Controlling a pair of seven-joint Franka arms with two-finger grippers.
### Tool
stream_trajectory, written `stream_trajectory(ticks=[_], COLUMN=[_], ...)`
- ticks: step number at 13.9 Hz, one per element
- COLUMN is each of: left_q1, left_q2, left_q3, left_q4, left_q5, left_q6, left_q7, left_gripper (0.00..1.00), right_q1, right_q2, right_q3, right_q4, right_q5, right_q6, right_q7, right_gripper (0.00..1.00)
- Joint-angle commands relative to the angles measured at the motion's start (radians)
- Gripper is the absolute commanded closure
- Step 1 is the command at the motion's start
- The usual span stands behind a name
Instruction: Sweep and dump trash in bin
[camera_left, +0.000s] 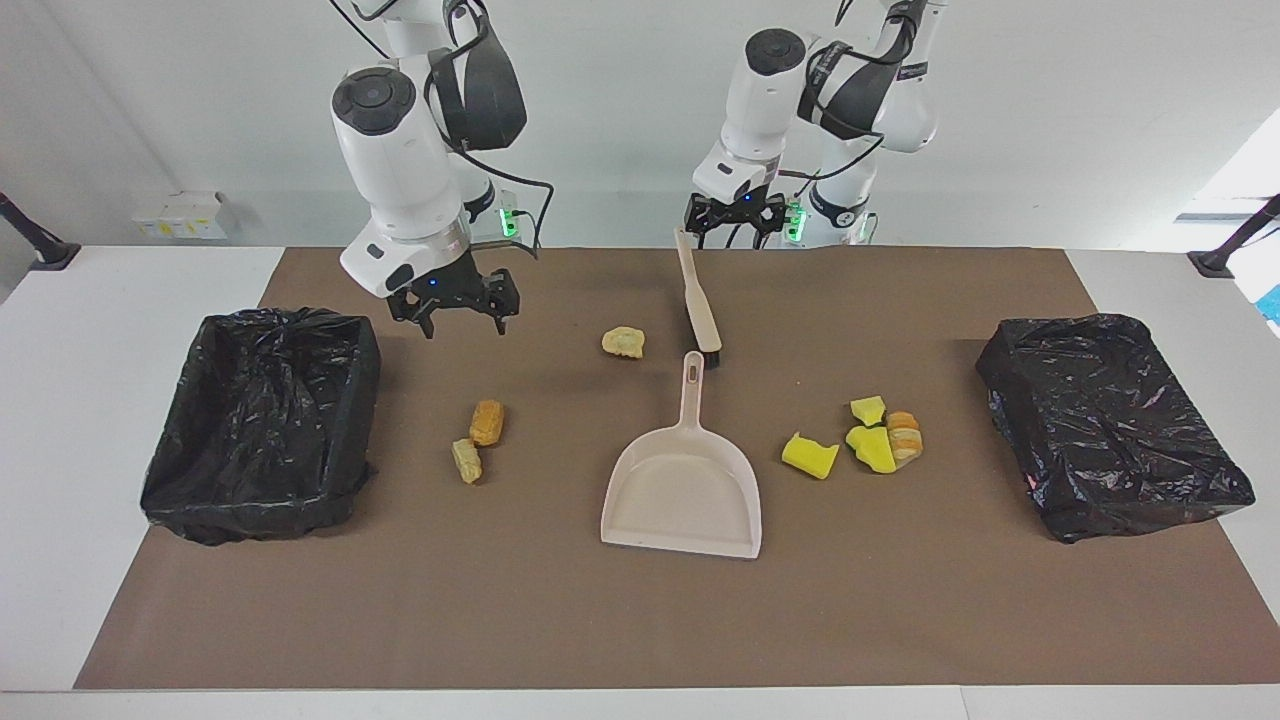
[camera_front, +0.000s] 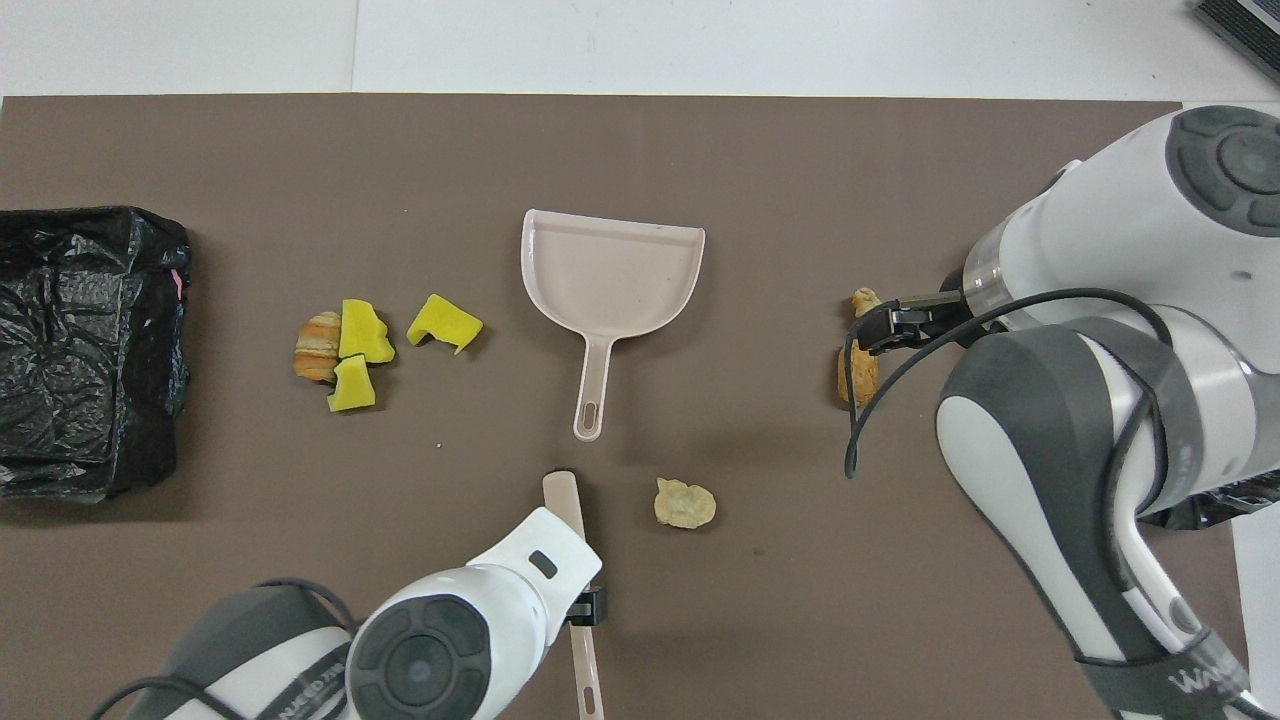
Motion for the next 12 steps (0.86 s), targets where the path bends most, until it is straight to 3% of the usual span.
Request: stream_trajectory(ticks=[1,5,9,10,12], left_q1=[-0.07,-0.153,-0.162,-0.158,-0.149], left_q2=[0.109,0.132,0.137,0.139,0.135], left_q3=[0.02,0.02,0.022,0.022,0.023], left_q4=[-0.041,-0.097,-0.113,-0.11,-0.107], left_q5=[-0.012,-0.013,-0.013,-0.013,-0.013], left_q6=[0.133,0.191,0.187,0.185,0.17], left_q7=[-0.08,-0.129,-0.132,-0.132,-0.123], left_gripper=[0.0,0.0,0.0,0.16,0.71], right_q1=[0.0,0.0,0.0,0.0,0.003], right_q2=[-0.014,-0.016,-0.019,-0.019,-0.019], right_q3=[0.002,0.004,0.002,0.002,0.004], right_q4=[-0.037,-0.046,-0.06,-0.061,-0.061], right_q5=[0.017,0.017,0.017,0.017,0.017], right_q6=[0.034,0.042,0.047,0.047,0.048], right_q7=[0.02,0.012,0.006,0.011,0.017], right_gripper=[0.0,0.0,0.0,0.0,0.0])
